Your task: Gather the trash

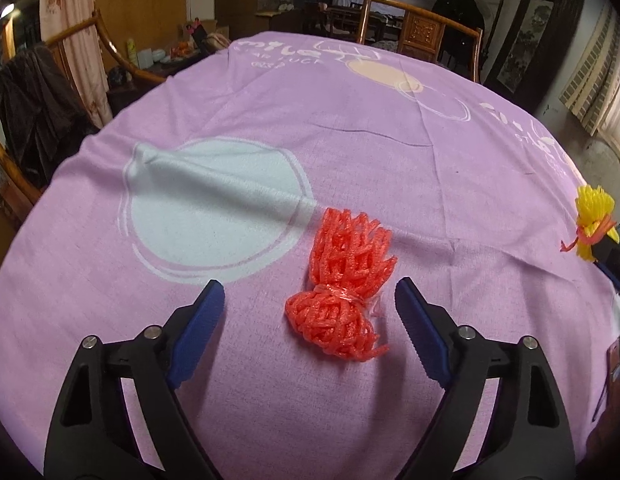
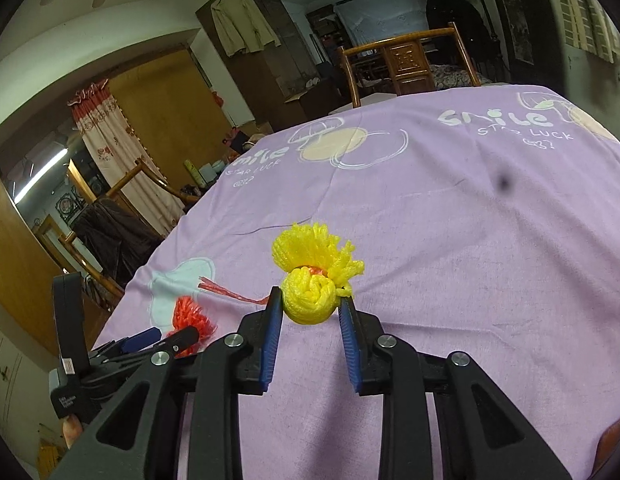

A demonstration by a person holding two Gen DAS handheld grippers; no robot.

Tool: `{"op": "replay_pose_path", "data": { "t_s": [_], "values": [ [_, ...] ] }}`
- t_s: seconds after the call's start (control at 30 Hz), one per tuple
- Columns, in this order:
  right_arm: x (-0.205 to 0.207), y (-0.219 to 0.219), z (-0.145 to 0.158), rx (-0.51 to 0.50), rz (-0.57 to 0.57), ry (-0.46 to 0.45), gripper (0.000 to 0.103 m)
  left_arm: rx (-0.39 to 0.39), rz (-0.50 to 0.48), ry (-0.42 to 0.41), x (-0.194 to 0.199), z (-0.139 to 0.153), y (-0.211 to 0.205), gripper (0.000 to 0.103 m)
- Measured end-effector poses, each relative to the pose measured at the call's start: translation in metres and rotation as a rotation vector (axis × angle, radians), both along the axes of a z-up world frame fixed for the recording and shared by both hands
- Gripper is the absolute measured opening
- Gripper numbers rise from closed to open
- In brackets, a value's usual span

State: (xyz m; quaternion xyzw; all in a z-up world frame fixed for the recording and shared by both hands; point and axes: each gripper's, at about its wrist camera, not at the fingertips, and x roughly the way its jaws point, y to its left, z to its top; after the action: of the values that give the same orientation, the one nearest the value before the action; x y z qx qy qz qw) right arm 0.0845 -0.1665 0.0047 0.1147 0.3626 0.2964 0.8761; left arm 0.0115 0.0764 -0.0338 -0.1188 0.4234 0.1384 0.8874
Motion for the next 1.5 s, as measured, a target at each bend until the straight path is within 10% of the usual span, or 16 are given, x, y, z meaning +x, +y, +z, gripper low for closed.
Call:
{"op": "replay_pose_path", "data": {
  "t_s": [0.2, 0.43, 0.63, 1.5],
  "values": [
    [0.001, 0.0, -0.002, 0.001, 0.006, 0.012, 0.029, 0.003, -0.015, 0.0, 0.0, 0.0, -0.005, 0.076],
    [0.004, 0.002, -0.004, -0.014, 0.007, 0.012, 0.03, 0.007, -0.071, -0.021, 0.0, 0.002, -0.013, 0.038],
    [0.009, 0.002, -0.006, -0.013, -0.004, 0.033, 0.029, 0.077, -0.048, -0.163, -0.029, 0.03, -0.021, 0.038],
    [-0.054, 0.015, 0.005, 0.058, 0.175, -0.091, 0.029, 0.138, 0.35, -0.273, -0.281, 0.081, 0.064, 0.038]
  ]
}}
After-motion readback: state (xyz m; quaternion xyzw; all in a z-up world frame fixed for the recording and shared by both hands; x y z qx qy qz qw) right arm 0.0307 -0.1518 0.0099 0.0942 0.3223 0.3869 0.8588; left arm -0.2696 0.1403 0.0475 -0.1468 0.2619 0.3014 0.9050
